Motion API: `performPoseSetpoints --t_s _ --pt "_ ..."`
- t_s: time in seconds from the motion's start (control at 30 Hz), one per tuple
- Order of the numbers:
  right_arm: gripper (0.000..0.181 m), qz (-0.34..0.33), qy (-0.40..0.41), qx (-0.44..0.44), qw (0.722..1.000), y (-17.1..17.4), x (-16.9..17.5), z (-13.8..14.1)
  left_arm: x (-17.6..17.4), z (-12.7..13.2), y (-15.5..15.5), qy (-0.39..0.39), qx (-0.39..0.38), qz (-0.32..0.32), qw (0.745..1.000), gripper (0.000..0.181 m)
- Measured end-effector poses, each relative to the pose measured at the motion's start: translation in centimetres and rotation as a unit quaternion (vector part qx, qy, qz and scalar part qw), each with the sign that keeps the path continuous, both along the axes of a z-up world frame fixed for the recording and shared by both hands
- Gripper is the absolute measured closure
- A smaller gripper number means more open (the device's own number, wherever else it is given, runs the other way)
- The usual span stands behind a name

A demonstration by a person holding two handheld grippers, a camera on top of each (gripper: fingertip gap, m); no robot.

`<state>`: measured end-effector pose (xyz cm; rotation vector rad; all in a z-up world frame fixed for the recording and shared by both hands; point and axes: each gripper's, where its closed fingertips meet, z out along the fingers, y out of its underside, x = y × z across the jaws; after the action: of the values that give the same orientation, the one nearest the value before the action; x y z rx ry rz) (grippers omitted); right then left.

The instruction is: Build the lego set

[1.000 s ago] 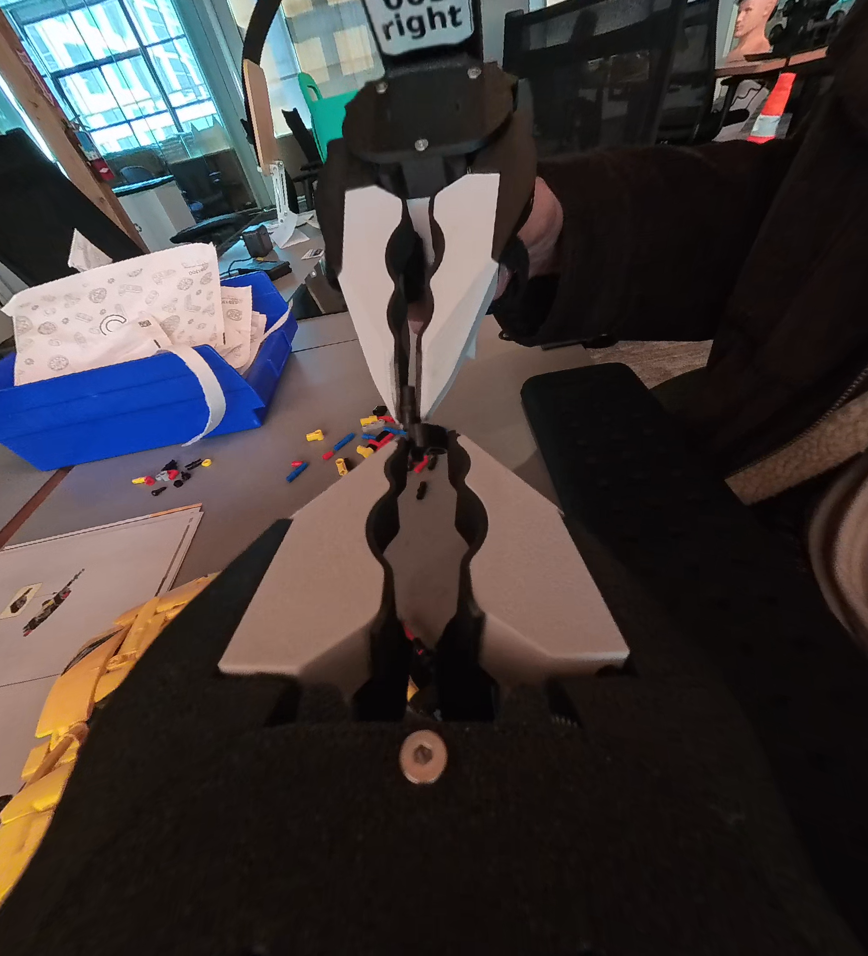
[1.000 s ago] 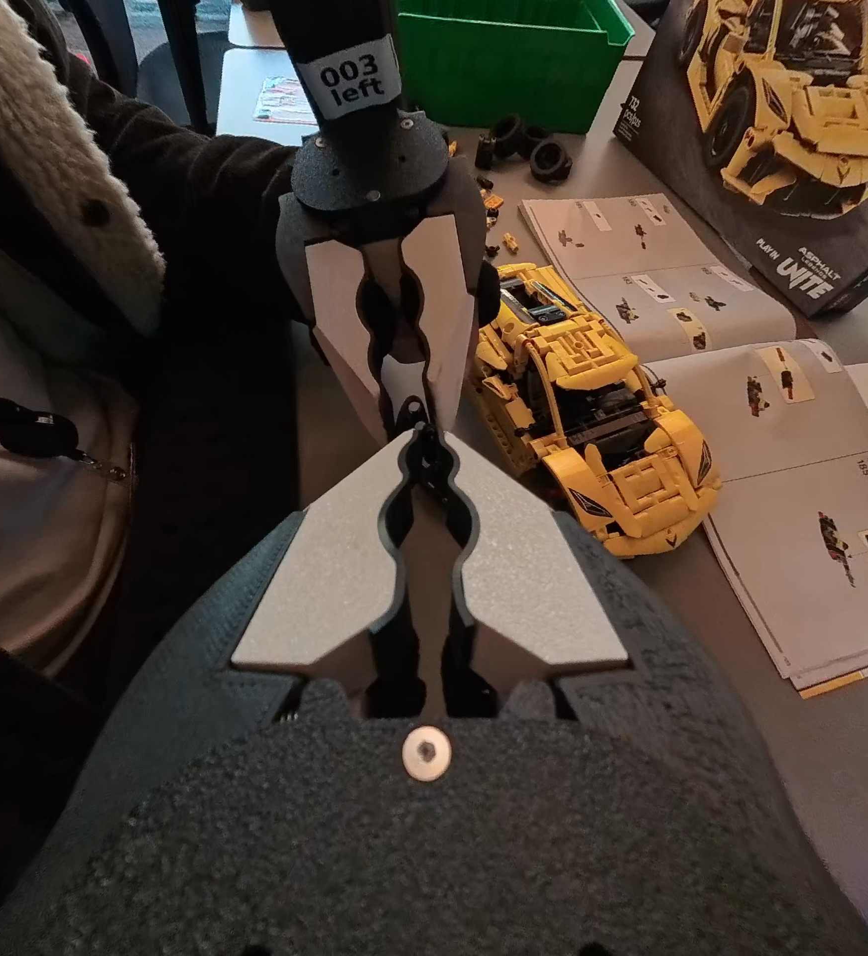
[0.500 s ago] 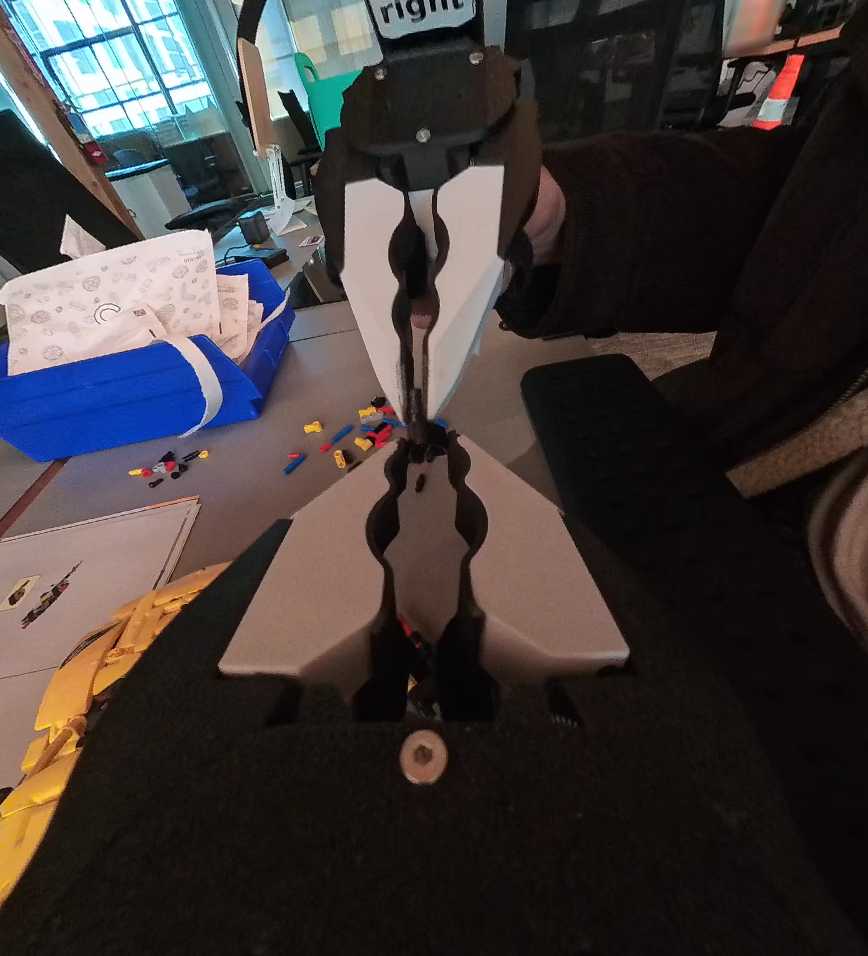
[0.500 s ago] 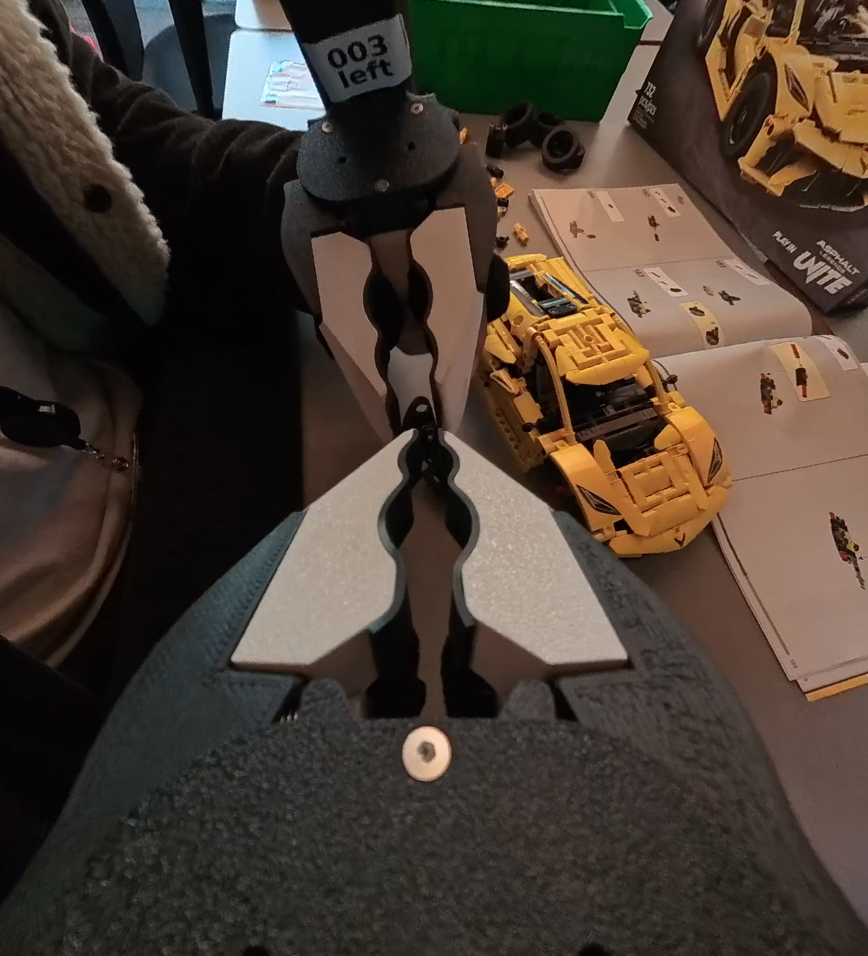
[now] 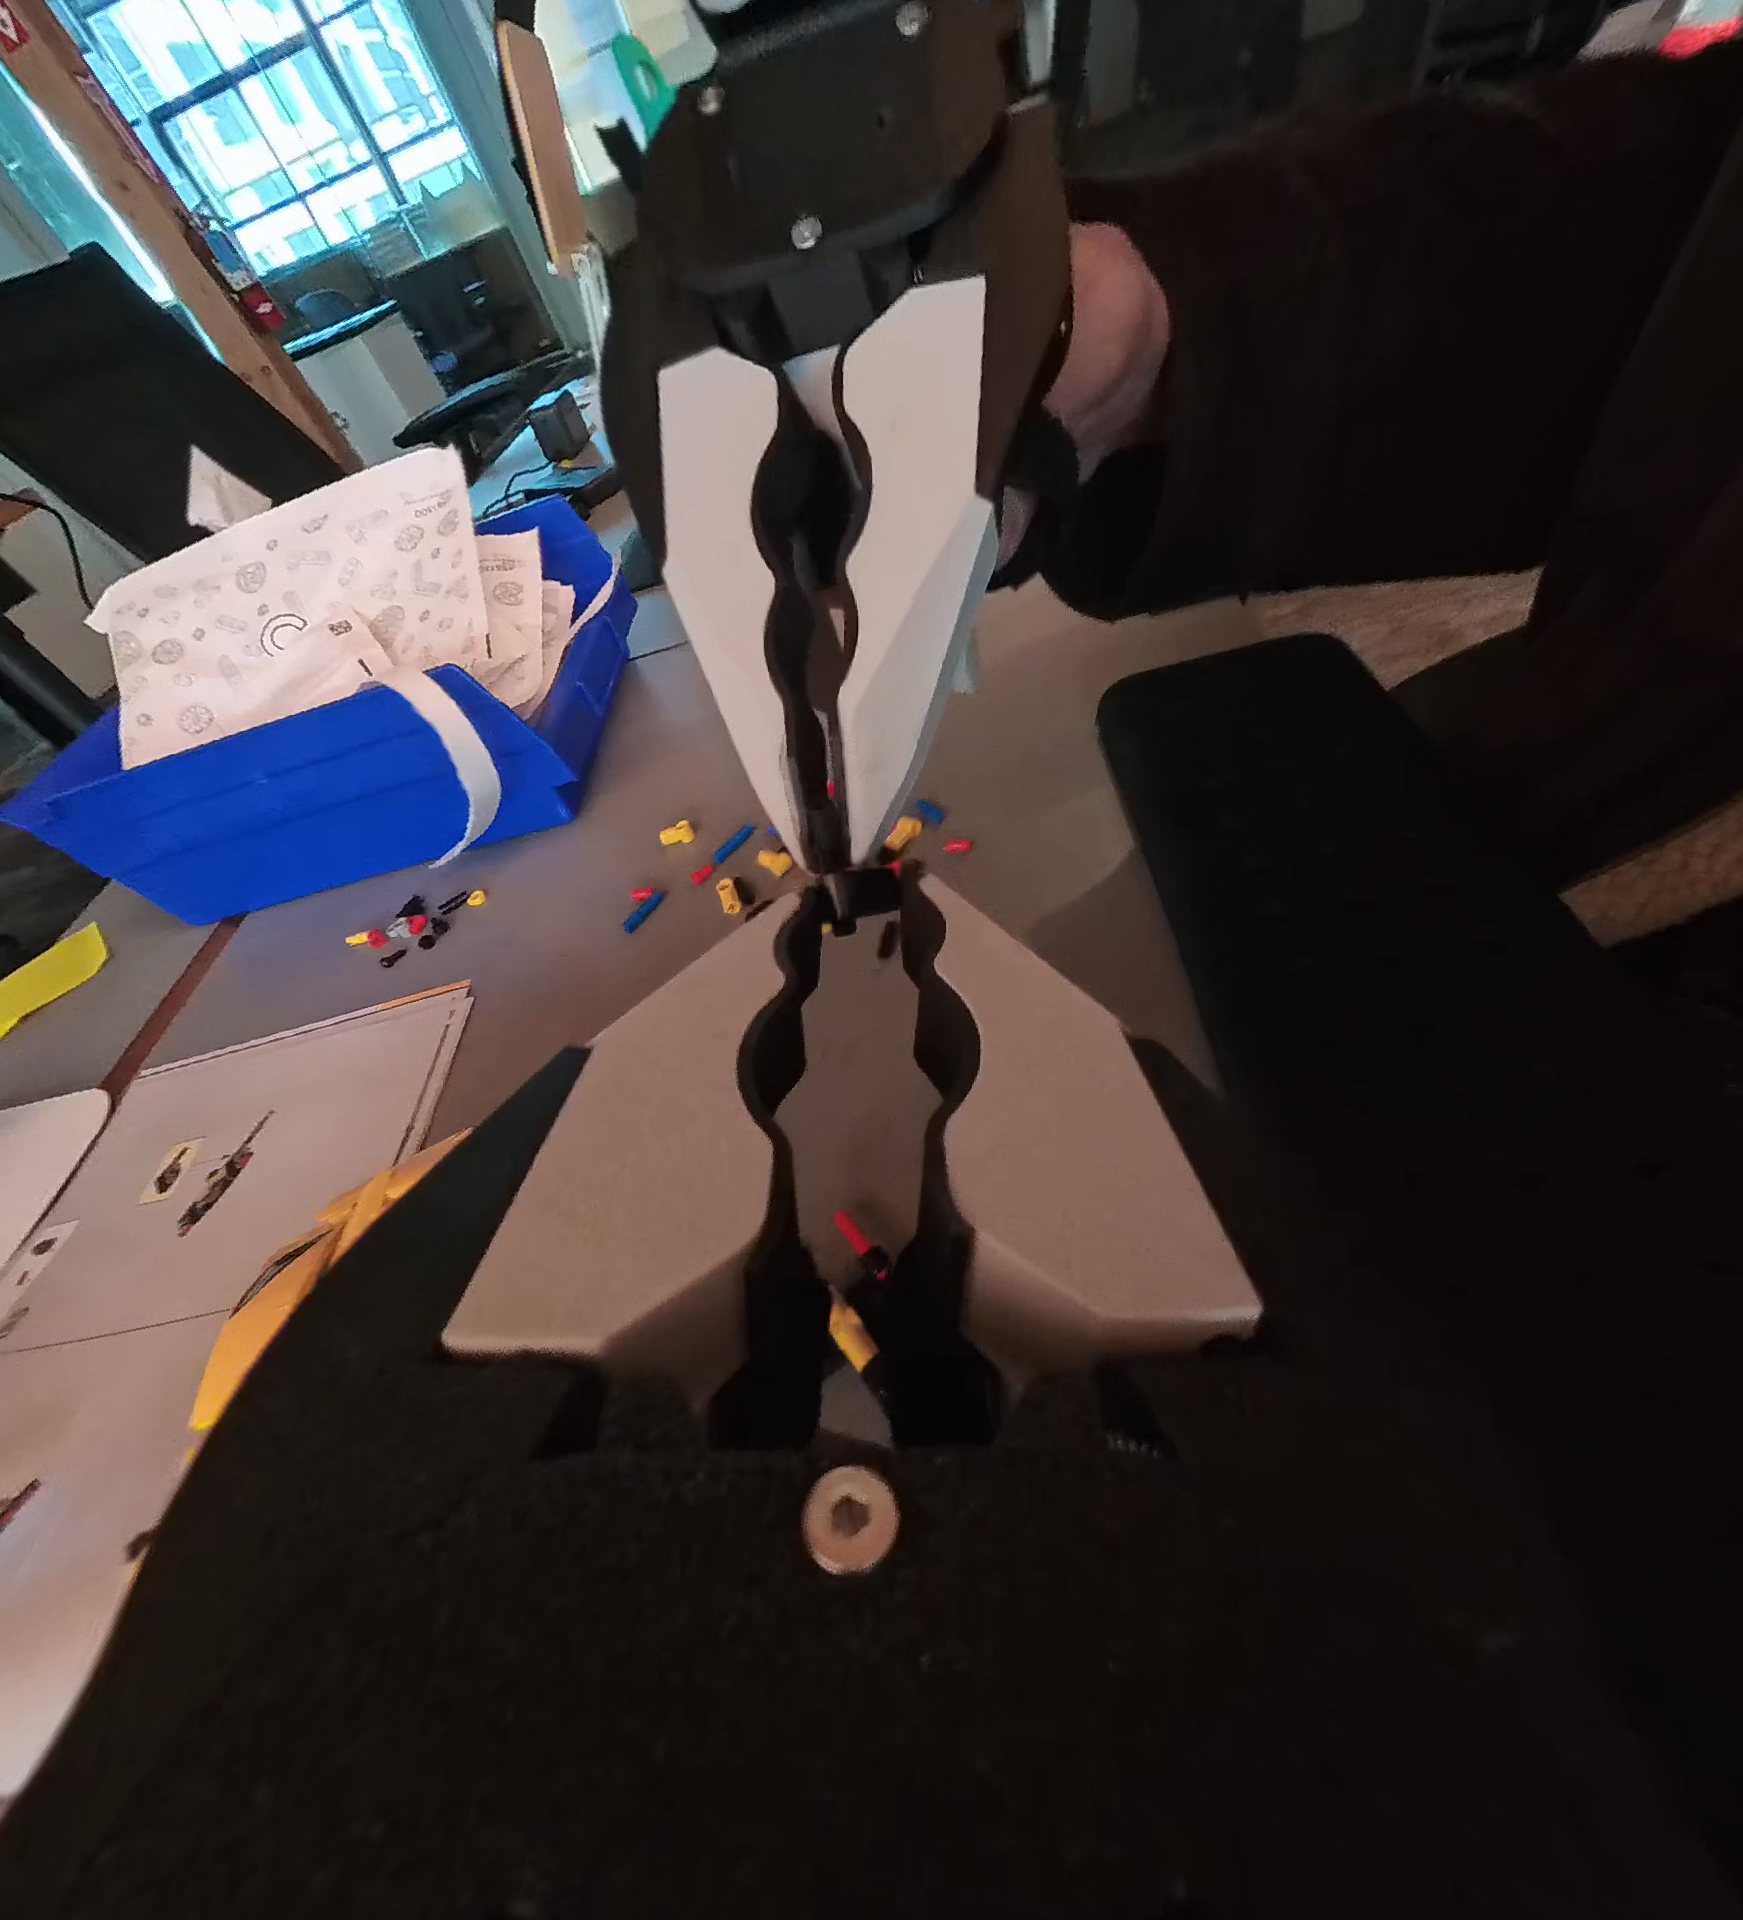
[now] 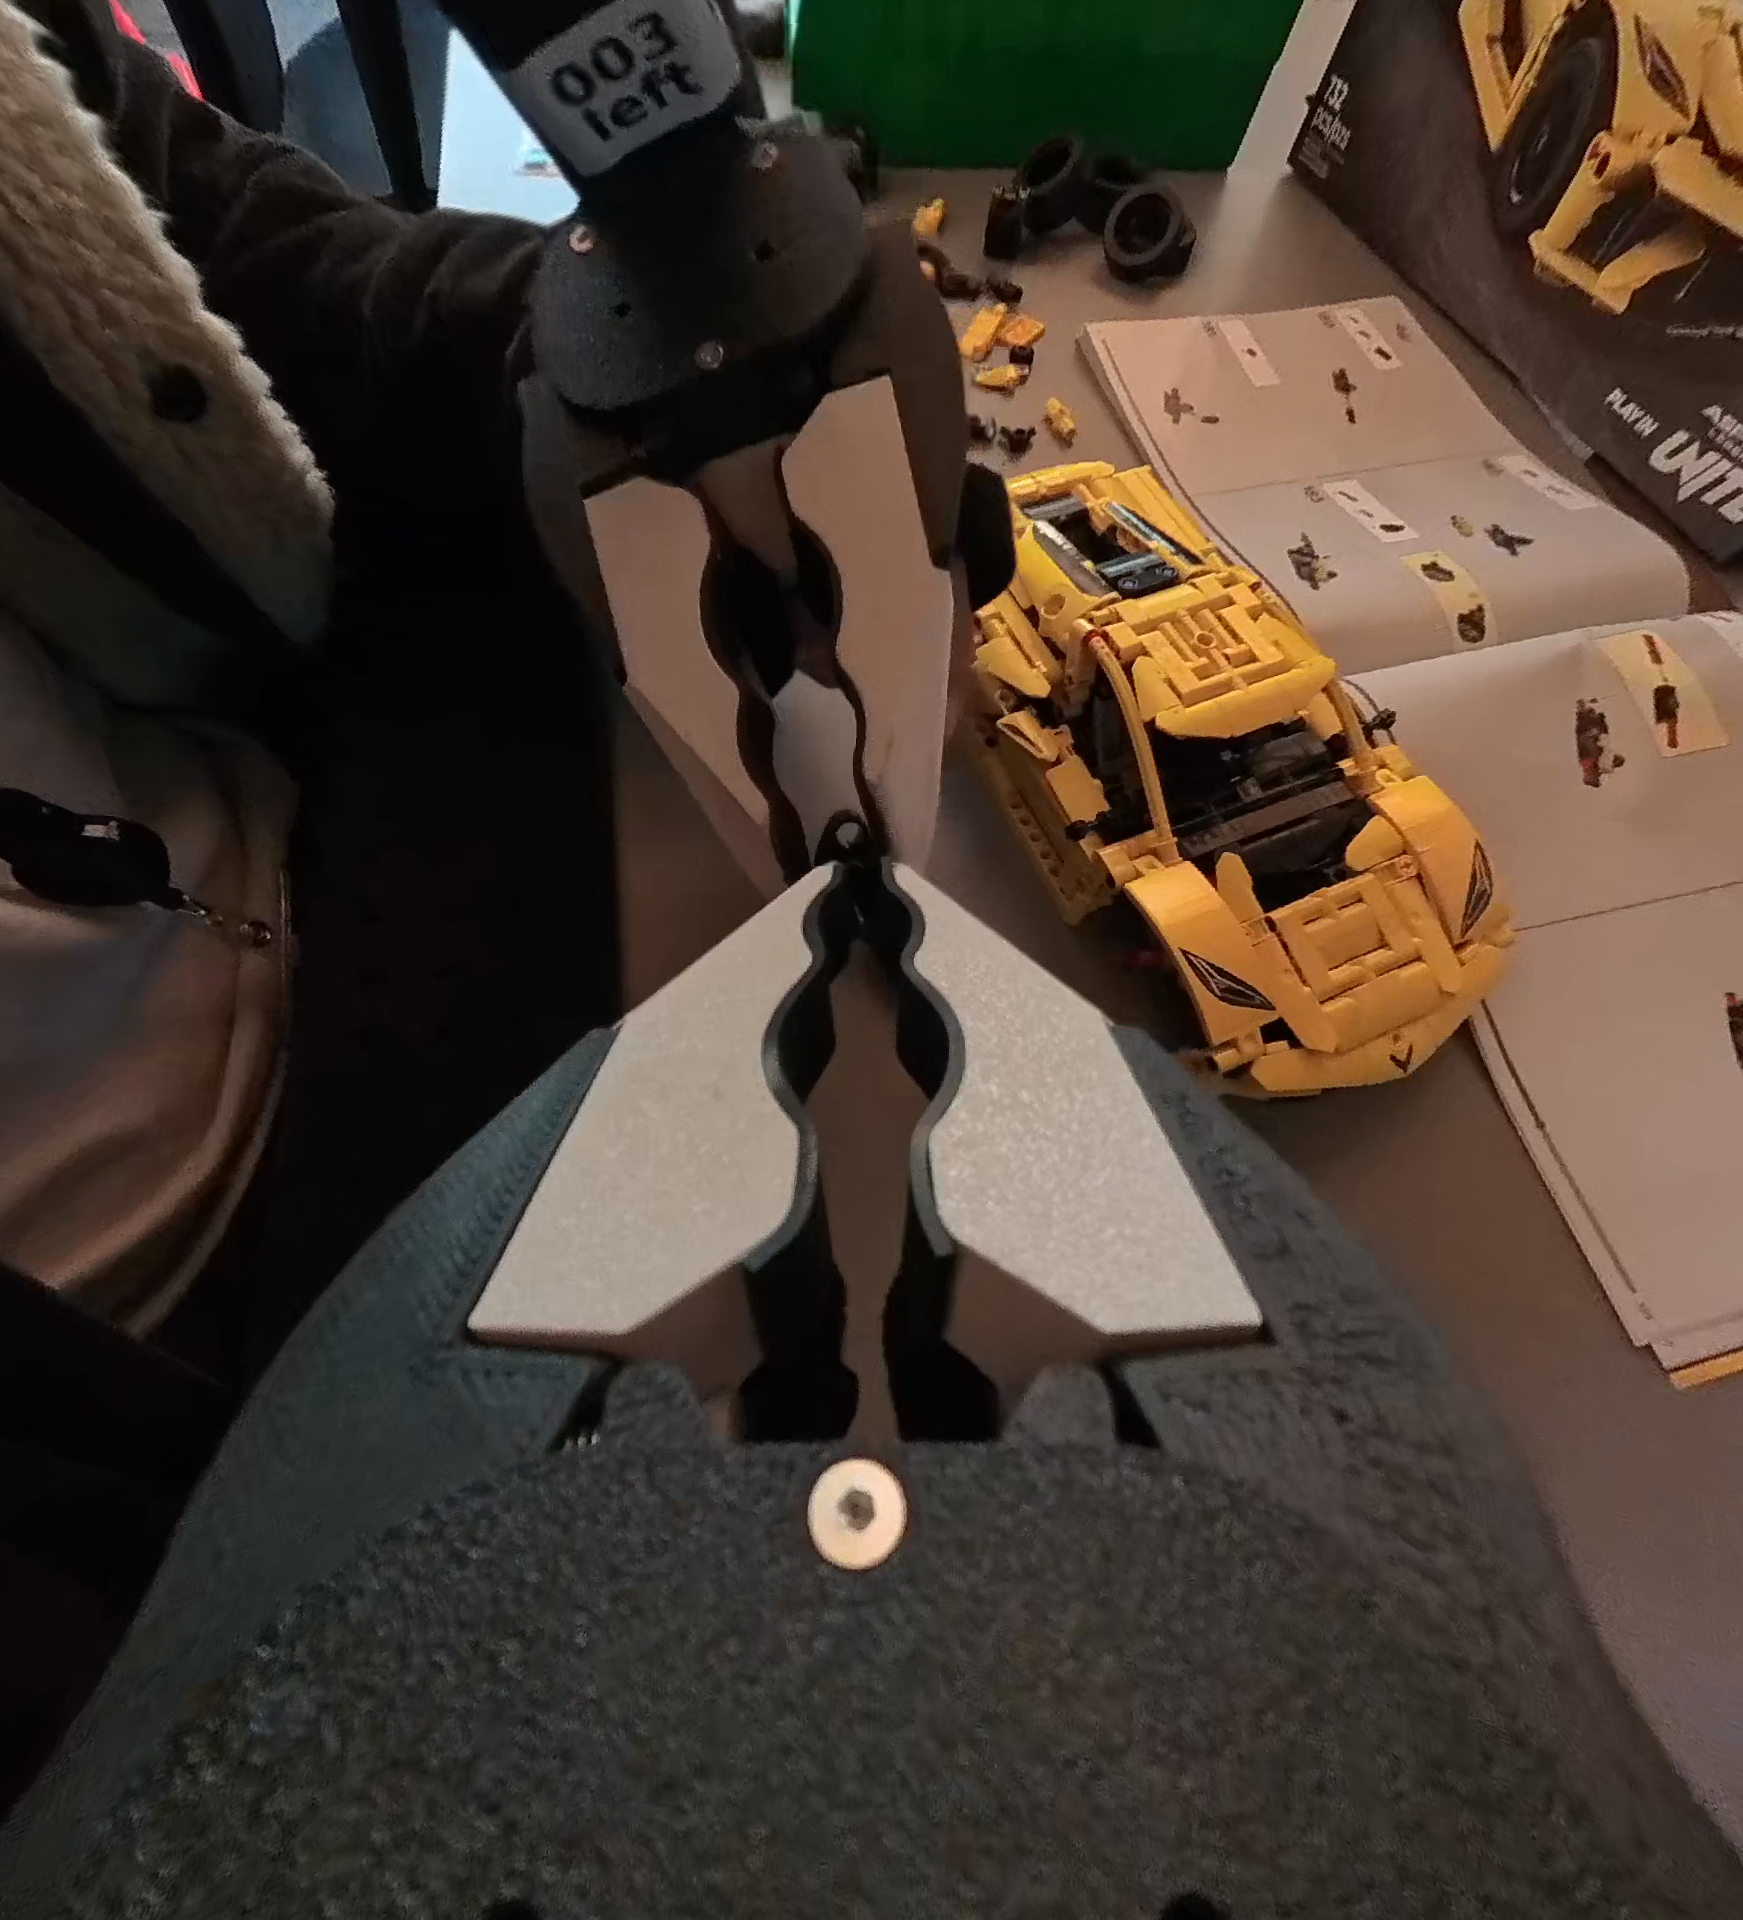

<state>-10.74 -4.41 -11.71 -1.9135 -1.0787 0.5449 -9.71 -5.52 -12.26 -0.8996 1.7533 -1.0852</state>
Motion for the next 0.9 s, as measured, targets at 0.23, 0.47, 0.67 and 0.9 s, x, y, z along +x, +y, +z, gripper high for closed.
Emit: performPoseSetpoints --t_s 0.23,0.47,0.67,0.9 --pt "0.178 -0.020 -0.099 -0.005 0.995 0.4 0.4 -0.8 0.2 -0.6 0.5 0.014 0.025 0.018 0.999 0.168" --pt "0.178 -0.037 -0.048 -0.065 0.996 0.2 0.4 0.0 0.3 0.1 0.2 -0.001 -0.006 0.011 1.000 0.167" --pt "0.173 -0.037 -0.023 -0.078 0.996 0.0 0.5 0.3 0.3 0.3 0.1 0.000 -0.036 0.004 0.999 0.167" --pt "0.170 -0.043 -0.016 -0.068 0.997 0.1 0.9 0.7 0.3 0.3 0.2 0.003 -0.045 0.004 0.999 0.167"
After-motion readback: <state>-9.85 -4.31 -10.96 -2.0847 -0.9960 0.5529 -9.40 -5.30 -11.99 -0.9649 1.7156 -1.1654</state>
